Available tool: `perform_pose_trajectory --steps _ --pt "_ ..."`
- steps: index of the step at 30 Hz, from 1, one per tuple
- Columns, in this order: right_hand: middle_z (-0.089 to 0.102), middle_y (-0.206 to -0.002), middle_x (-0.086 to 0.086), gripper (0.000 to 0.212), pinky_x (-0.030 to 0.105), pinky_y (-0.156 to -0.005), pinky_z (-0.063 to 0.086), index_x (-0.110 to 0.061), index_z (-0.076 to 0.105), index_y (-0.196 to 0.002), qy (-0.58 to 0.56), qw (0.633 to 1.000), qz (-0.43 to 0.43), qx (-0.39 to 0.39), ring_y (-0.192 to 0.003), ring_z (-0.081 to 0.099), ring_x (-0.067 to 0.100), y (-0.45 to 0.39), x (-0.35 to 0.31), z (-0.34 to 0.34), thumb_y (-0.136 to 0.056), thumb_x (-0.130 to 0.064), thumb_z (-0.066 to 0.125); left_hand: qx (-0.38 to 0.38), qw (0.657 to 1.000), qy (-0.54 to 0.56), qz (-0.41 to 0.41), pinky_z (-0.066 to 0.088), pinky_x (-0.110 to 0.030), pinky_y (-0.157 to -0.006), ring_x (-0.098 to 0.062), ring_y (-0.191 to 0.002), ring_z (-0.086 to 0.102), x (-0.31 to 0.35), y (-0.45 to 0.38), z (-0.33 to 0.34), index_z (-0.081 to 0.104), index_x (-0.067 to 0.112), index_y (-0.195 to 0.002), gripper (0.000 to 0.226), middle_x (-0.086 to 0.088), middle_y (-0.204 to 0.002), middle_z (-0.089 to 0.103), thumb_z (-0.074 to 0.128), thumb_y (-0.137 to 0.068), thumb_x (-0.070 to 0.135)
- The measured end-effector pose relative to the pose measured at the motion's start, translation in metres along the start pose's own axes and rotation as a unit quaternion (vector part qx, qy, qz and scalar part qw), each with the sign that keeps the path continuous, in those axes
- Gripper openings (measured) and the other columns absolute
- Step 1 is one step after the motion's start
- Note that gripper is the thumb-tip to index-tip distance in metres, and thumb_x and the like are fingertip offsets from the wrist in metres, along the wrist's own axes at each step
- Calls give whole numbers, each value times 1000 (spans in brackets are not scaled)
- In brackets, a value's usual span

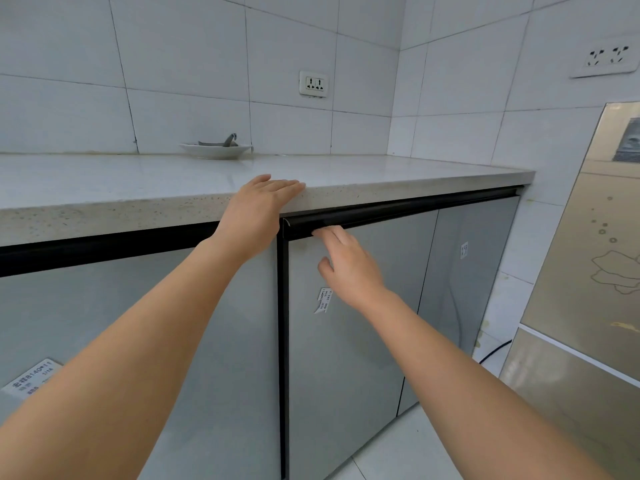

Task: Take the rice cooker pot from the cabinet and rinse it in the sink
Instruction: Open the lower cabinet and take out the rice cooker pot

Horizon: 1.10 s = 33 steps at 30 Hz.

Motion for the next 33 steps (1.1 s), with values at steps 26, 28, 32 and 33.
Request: perform_pose_trajectory --steps 26,28,32,33 --pt "64 -99 0 55 38 -71 51 -21 58 -118 -78 984 18 158 -94 59 19 77 33 -84 -76 -3 28 0 998 -58 -23 8 -39 -117 -33 -132 36 51 -15 29 39 1 -137 48 -21 -139 44 42 -89 5" --pt "65 -97 -3 49 40 -72 51 -23 60 -114 -105 982 37 154 -90 60 16 82 36 -91 -78 -8 30 -14 997 -70 -14 6 -41 -117 -33 -134 32 60 -24 38 37 4 -138 49 -21 -142 40 42 -90 7" --pt "57 -72 -19 35 23 -56 36 -31 61 -106 -150 975 70 150 -56 47 3 94 48 -106 -87 -23 33 -47 993 -106 1 2 -45 -117 -35 -140 20 78 -40 57 35 9 -140 50 -23 -148 29 42 -91 15" --pt "53 -62 -21 34 17 -52 32 -33 63 -104 -162 972 80 150 -50 44 3 98 53 -112 -88 -25 34 -63 991 -118 9 0 -45 -117 -35 -142 15 82 -44 62 34 11 -141 51 -23 -151 24 42 -92 18"
Point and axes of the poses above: each hand's wrist, its own y-axis away from the middle knuckle, its own z-axis out of the palm, x = y × z, the point moved 3 cm from there along -y, towards the middle knuckle
